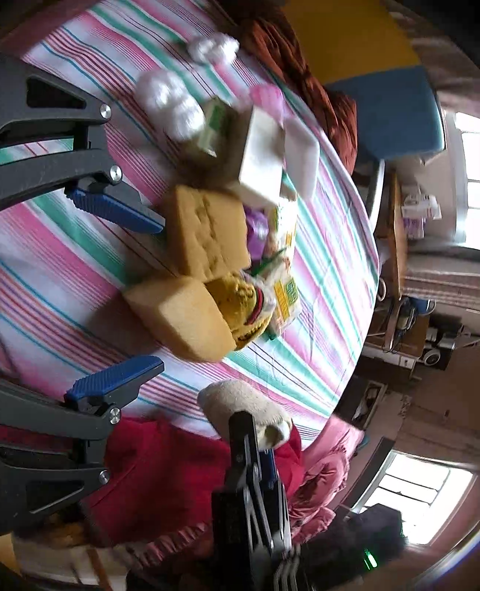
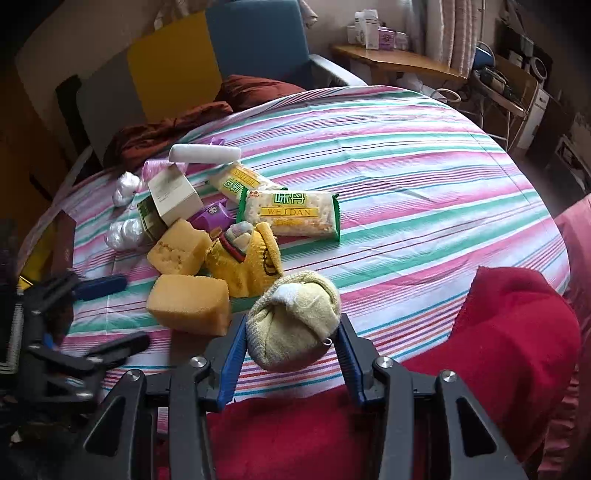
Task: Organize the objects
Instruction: 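Grasp the rolled white towel with the right gripper while the left grasps a yellow sponge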
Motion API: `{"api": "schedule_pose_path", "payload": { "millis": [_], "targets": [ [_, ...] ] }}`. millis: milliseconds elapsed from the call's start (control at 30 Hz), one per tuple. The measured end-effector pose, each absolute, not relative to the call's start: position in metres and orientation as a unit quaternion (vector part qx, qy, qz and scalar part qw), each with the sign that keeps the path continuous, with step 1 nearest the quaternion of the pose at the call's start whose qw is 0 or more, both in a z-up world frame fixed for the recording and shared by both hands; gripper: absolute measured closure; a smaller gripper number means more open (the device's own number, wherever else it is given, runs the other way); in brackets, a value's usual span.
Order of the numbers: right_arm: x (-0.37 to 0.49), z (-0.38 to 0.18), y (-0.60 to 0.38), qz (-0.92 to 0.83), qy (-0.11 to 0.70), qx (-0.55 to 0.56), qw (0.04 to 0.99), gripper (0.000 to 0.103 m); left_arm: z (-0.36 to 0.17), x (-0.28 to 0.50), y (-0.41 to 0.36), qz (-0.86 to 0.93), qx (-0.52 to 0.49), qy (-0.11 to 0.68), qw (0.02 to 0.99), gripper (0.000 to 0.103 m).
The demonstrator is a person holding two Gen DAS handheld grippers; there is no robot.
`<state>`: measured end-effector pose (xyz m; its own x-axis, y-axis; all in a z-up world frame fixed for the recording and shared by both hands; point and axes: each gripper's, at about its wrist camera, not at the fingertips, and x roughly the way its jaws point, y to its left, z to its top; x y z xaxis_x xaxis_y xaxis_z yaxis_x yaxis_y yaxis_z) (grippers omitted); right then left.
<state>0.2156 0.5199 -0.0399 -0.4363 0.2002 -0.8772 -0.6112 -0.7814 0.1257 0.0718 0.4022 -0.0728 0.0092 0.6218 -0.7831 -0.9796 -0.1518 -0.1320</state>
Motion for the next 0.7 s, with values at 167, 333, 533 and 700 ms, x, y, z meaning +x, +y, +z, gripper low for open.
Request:
{"api": "schedule_pose_path", "payload": {
  "millis": [167,333,533,700],
  "targets": [
    [0.221,-0.041,0.518,0.822,0.225,-0.462,0.246,0.056,-0.094,0.075,0.427,0.642,-0.392,0.246,0.611,0.050],
    [0.221,-0.040,0.518,0.823,0.227,-0.457,0.249,0.056,-0.091,0.076,0.412,0.644,-0.392,0.228,0.616,0.062],
    [0.215,-0.030,0.509,0.834,0.223,-0.445,0.236,0.056,-0.063,0.067,0.363,0.664,-0.390,0.186,0.611,0.061],
    [0.189,-0.014,0.483,0.857,0.198,-0.436,0.192,0.056,-0.038,0.044,0.303,0.708,-0.387,0.146,0.573,0.060]
  ]
}}
